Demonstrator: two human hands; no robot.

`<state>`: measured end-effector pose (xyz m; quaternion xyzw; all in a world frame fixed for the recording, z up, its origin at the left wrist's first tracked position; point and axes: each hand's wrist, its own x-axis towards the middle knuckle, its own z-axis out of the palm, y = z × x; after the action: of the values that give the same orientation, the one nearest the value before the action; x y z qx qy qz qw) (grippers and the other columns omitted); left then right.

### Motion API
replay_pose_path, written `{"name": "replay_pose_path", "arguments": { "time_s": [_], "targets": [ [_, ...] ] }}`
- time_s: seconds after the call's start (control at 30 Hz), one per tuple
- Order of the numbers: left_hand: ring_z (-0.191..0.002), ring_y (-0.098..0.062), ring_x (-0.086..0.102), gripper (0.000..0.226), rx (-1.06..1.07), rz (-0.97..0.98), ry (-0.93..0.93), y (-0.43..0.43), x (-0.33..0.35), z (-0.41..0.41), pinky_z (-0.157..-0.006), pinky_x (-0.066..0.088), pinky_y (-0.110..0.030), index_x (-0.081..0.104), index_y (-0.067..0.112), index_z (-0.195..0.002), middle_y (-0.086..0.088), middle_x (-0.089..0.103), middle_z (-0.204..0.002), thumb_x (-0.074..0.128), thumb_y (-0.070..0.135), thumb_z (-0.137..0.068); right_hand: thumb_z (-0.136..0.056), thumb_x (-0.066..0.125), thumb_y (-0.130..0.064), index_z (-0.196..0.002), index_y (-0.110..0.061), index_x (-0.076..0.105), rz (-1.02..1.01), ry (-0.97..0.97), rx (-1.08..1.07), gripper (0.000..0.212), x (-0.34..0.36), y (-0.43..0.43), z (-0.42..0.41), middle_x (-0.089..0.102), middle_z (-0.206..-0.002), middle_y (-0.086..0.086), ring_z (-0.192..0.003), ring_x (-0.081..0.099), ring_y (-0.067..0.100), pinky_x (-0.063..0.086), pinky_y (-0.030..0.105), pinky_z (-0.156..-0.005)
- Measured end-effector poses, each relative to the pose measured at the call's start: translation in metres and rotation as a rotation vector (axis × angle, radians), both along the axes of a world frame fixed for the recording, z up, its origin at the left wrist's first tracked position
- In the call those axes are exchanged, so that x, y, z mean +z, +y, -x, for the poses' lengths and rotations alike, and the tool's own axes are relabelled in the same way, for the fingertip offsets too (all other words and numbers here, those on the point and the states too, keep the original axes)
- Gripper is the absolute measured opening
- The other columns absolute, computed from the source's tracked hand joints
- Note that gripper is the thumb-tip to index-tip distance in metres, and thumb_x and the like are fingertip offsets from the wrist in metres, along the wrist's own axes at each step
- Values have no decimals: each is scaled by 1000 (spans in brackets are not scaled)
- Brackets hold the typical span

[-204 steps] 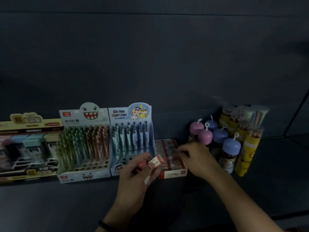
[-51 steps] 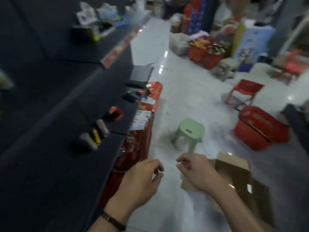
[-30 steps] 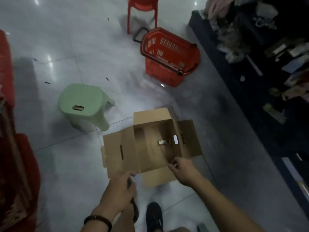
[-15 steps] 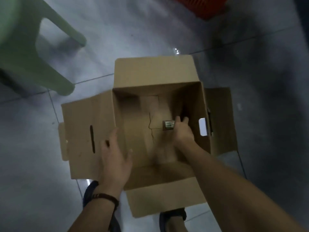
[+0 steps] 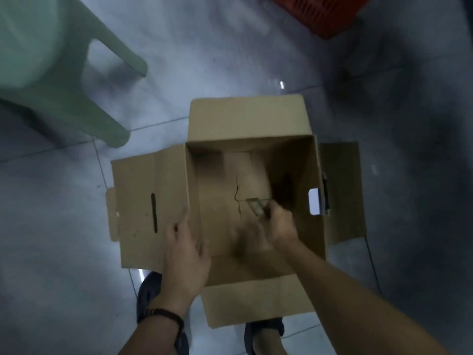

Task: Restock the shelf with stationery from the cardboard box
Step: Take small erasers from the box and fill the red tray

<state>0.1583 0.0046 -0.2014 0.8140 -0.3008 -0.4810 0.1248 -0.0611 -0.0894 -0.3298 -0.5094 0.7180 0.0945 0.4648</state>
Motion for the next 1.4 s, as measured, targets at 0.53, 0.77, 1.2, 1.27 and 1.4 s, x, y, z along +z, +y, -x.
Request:
{"name": "replay_pose_path", "arguments": {
  "time_s": [0.53,0.77,1.2,1.27,1.4],
  "targets": [
    [-75,-20,73,26,508,483,205,46,536,-118,-71,62,-34,81,30,-105,-7,76,-93,74,6,-97,-84,86,-9,-99,-22,80,-5,-758,397,21,633,2,-166,80,-96,-6,-85,70,10,53,28,-71],
    [-89,-36,71,30,1190,801,386,194,739,-118,-88,65,-49,68,12,-128,-22,77,-110,58,-2,-104,-90,79,2,-116,-13,68,2,-1105,501,32,819,95,-260,78,-90,14,-71,71,26,54,35,-55],
    [-86,-32,80,15,1670,1038,-316,544,862,-84,-79,65,-41,80,10,-108,-17,81,-96,75,5,-95,-95,72,5,-118,-16,78,-175,-1474,1163,32,1011,446,-395,70,-77,1,-73,70,19,62,30,-67],
    [-82,-29,79,16,1728,1049,-401,603,869,-75,-79,66,-42,80,9,-109,-17,81,-92,74,3,-95,-94,76,-1,-114,-24,79,-140,-1512,1329,30,1031,514,-405,72,-81,1,-80,70,19,63,36,-75],
    [-85,-32,80,18,1765,1106,-589,711,886,-69,-78,65,-41,80,12,-109,-13,82,-95,74,2,-95,-95,78,-7,-109,-28,80,-181,-1579,1503,26,1066,635,-419,74,-85,12,-77,70,23,63,41,-73]
  ]
}}
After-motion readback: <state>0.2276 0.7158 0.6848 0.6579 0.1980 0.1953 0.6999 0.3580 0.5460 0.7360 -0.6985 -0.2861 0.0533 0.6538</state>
